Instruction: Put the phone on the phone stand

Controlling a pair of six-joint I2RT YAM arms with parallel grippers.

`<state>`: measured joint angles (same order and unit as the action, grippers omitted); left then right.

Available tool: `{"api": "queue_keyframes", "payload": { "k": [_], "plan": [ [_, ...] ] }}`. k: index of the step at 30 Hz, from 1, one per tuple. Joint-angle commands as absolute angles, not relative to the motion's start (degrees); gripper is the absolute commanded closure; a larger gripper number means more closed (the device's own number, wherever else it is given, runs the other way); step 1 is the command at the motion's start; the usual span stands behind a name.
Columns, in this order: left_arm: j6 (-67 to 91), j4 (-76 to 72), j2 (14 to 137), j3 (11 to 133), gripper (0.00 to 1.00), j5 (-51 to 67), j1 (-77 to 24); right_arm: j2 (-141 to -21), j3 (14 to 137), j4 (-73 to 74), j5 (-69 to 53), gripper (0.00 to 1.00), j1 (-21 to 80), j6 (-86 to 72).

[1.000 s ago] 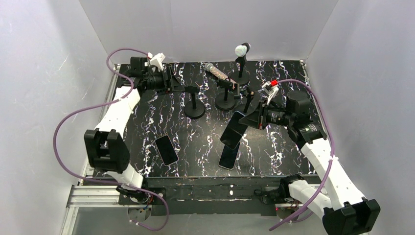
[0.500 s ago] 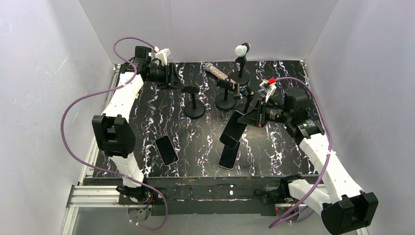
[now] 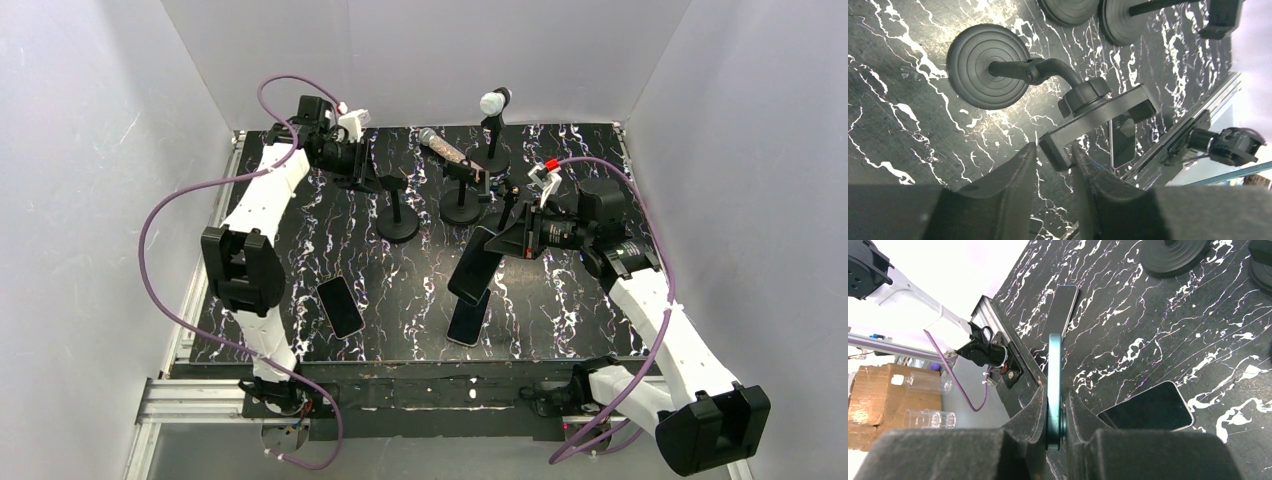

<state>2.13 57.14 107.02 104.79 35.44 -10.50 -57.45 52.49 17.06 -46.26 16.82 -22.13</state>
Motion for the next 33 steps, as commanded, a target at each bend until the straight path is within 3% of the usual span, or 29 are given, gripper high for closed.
{"api": "queue_keyframes", "payload": {
  "k": [1, 6, 17, 27, 33],
  "plan": [
    [0.6, 58.6, 106.6, 106.7, 0.76, 32.7, -11.4, -57.1, 55.8, 14.6, -47.7, 0.99, 16.5, -22.9],
    [0.3, 58.6, 106.5, 106.4, 1.00, 30.6, -12.7, -57.5, 56.1, 14.7, -47.6, 0.99, 16.5, -22.9],
    [7.3, 53.0, 94.5, 97.8, 1.00, 15.8, -22.1, -56.7, 57.2, 16.4, -46.7, 0.99, 16.5, -22.8],
    [15.6, 50.6, 81.6, 85.9, 1.00, 15.1, -25.1, -56.0, 58.0, 17.1, -46.1, 0.99, 16.4, -22.6],
    [19.5, 46.9, 76.1, 78.5, 1.00, 8.5, -30.0, -56.1, 58.5, 17.4, -45.3, 0.99, 16.4, -22.3]
  ]
}}
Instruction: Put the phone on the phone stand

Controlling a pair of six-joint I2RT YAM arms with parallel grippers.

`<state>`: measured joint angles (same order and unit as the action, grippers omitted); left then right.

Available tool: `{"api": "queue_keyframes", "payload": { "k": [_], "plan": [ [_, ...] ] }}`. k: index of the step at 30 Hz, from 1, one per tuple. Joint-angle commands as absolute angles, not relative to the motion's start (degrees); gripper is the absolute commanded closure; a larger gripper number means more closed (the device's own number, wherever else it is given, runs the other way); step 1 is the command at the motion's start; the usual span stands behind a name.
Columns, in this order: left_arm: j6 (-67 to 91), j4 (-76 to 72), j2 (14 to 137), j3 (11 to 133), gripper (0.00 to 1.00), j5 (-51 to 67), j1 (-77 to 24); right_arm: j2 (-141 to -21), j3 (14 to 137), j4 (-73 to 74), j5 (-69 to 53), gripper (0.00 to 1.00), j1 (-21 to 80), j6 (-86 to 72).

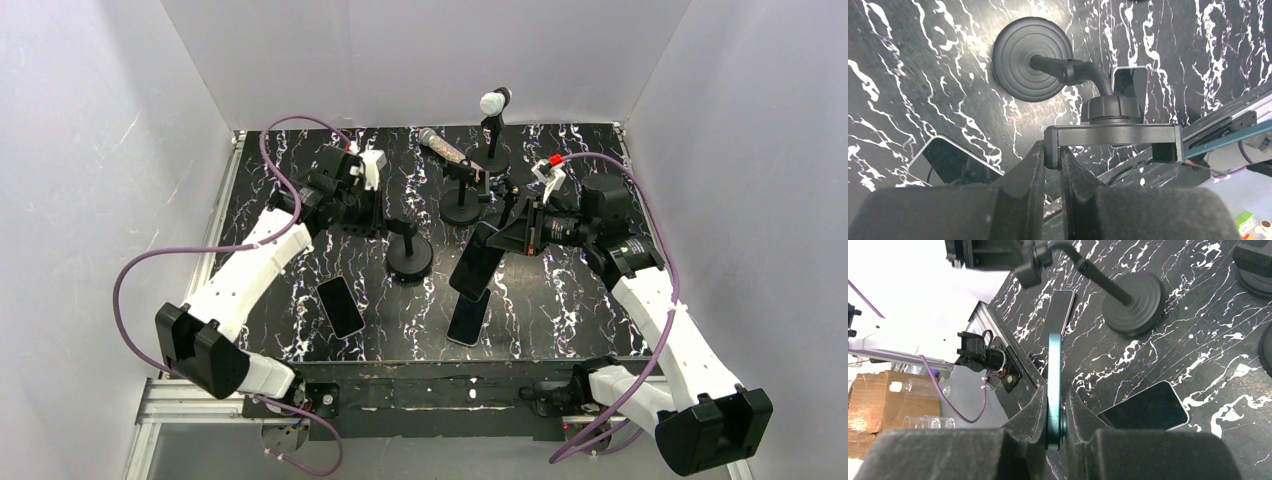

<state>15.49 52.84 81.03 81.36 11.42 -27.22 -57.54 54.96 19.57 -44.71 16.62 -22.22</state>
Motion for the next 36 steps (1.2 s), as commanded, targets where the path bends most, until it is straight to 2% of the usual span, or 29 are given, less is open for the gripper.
{"api": "queue_keyframes", "payload": {
  "k": [1, 6, 9, 12, 18, 20, 27, 36],
  "plan": [
    [19.9, 46.6, 75.7, 77.9, 1.00, 8.0, -30.4, -56.1, 58.5, 17.4, -45.3, 0.99, 16.4, -22.3],
    [18.2, 46.4, 76.1, 76.8, 1.00, 8.1, -30.7, -56.6, 58.2, 17.2, -45.8, 0.99, 16.4, -22.6],
    [17.2, 46.3, 76.4, 76.7, 0.95, 9.1, -30.9, -56.6, 58.0, 17.4, -45.9, 0.99, 16.3, -22.5],
    [16.3, 46.2, 76.7, 76.7, 0.81, 9.6, -31.2, -56.1, 57.7, 17.8, -45.5, 0.99, 16.4, -22.4],
    [15.0, 46.2, 76.8, 77.6, 0.38, 10.9, -31.3, -54.9, 57.3, 19.2, -44.1, 0.99, 16.4, -21.9],
    [15.0, 46.9, 76.3, 78.2, 0.32, 10.6, -31.3, -54.6, 57.4, 19.6, -43.9, 0.99, 16.3, -21.8],
    [13.7, 50.1, 74.4, 81.6, 0.27, 10.2, -30.6, -54.2, 58.2, 19.4, -44.4, 0.99, 16.3, -21.8],
    [8.5, 51.6, 76.5, 81.3, 0.28, 31.7, -17.7, -54.7, 59.9, 18.9, -47.2, 0.99, 16.3, -19.9]
  ]
}}
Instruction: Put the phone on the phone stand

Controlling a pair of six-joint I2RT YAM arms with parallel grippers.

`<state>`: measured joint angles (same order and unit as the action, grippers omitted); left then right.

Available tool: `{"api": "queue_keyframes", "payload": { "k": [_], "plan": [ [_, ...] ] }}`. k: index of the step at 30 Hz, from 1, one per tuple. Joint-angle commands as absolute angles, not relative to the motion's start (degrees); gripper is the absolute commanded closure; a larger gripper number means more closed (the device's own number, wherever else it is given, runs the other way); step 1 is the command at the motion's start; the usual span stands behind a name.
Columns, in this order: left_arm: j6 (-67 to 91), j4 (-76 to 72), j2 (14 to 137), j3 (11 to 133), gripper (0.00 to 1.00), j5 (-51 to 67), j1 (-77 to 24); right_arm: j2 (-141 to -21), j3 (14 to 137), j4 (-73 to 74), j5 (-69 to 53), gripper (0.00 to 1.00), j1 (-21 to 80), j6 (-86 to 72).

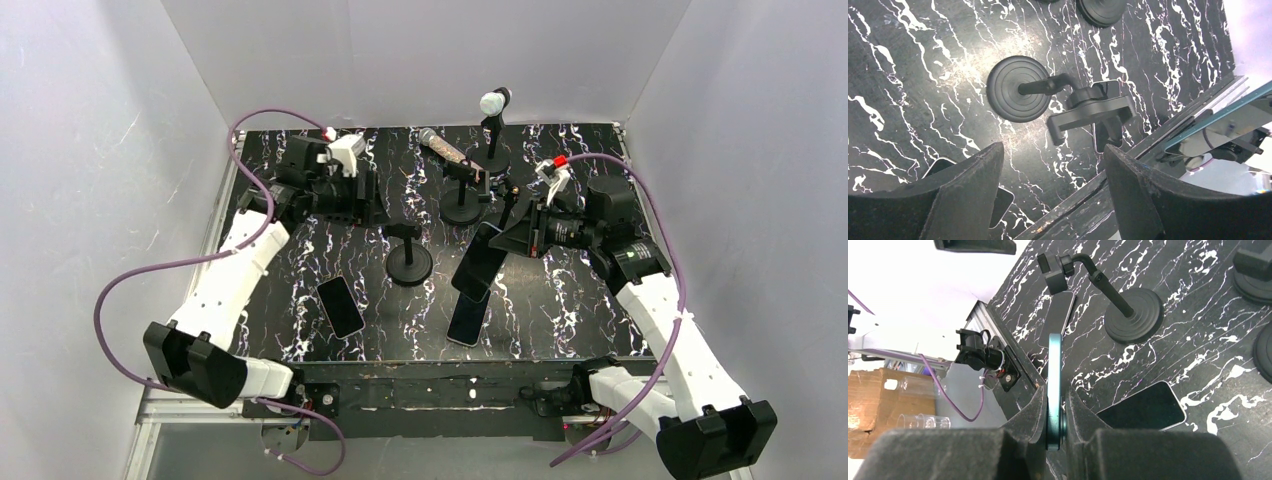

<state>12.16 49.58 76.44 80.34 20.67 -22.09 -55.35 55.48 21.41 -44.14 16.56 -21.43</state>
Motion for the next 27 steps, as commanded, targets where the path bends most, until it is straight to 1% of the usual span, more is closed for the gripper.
{"api": "queue_keyframes", "payload": {
  "k": [1, 6, 7, 9, 10, 17, 22, 27],
  "plan": [
    [7.8, 52.0, 76.9, 81.4, 0.29, 33.1, -16.9, -54.7, 59.9, 18.4, -48.3, 0.99, 16.3, -19.3],
    [4.1, 53.6, 79.8, 82.0, 0.34, 40.4, -15.2, -56.1, 62.8, 18.2, -51.4, 0.99, 16.4, -16.7],
    [3.4, 54.4, 80.4, 82.6, 0.36, 41.1, -15.2, -56.5, 63.6, 18.0, -52.1, 0.99, 16.4, -16.6],
    [1.9, 56.0, 82.8, 83.9, 0.45, 41.7, -15.2, -57.7, 65.6, 16.9, -53.4, 0.99, 16.4, -16.5],
    [1.3, 56.7, 83.6, 84.4, 0.48, 41.5, -15.2, -58.0, 66.4, 16.0, -54.2, 0.99, 16.4, -17.0],
    [0.3, 57.7, 86.1, 85.2, 0.50, 40.6, -15.3, -63.7, 72.4, 12.8, -58.2, 0.99, 17.6, -20.8],
    [-1.5, 57.2, 86.5, 84.6, 0.59, 41.2, -15.2, -66.0, 74.8, 12.8, -57.1, 0.99, 19.9, -21.0],
    [-1.7, 56.4, 86.7, 83.7, 0.61, 41.6, -15.3, -67.4, 76.0, 12.2, -55.8, 0.99, 21.4, -21.2]
  ]
}}
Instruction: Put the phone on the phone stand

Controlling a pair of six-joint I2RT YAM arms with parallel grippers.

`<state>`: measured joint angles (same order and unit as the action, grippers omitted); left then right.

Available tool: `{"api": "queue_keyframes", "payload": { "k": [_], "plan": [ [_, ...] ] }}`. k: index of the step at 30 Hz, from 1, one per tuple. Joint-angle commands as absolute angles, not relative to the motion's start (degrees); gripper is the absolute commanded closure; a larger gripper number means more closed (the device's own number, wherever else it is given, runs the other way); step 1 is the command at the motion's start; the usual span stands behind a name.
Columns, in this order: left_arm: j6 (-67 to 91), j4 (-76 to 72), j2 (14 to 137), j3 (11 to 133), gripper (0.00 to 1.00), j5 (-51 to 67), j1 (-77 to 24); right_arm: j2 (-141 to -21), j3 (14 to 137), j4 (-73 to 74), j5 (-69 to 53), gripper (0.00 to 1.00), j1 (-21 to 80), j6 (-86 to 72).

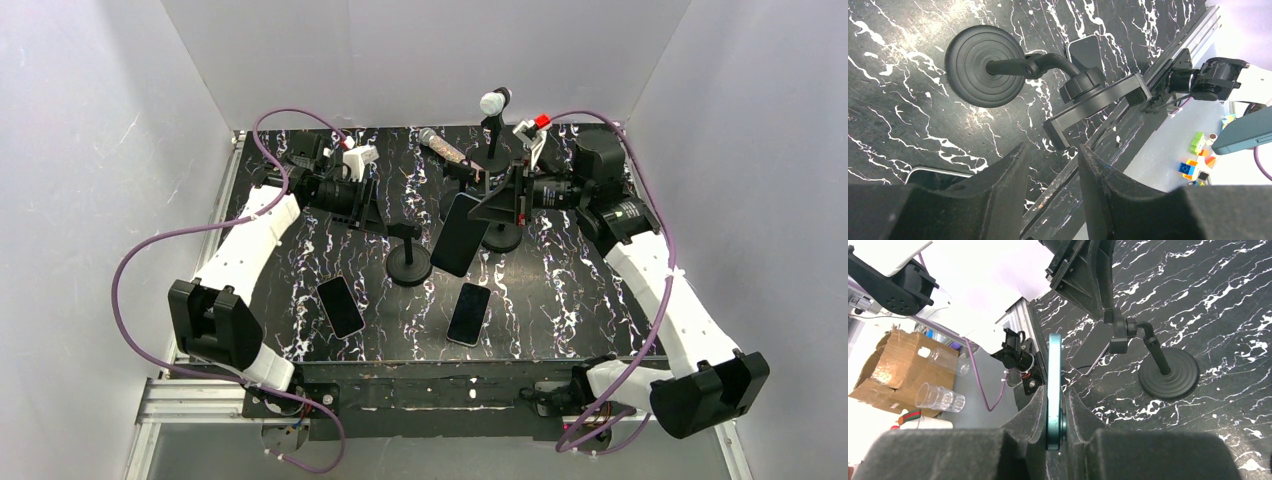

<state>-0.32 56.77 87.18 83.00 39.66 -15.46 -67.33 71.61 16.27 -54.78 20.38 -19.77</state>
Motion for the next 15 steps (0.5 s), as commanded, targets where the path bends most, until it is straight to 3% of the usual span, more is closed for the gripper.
{"api": "queue_keyframes", "payload": {
  "k": [1, 5, 15],
  "plan": [
    [-1.9, 56.3, 86.8, 83.7, 0.62, 41.8, -15.3, -67.7, 76.3, 12.2, -55.9, 0.99, 21.6, -21.3],
    [-1.8, 55.5, 86.9, 83.4, 0.69, 42.2, -15.3, -69.1, 77.1, 11.6, -55.8, 0.99, 22.3, -21.6],
    [-1.5, 54.4, 87.8, 82.6, 0.70, 41.8, -15.9, -71.7, 79.3, 10.1, -55.6, 0.99, 24.4, -22.6]
  ]
}}
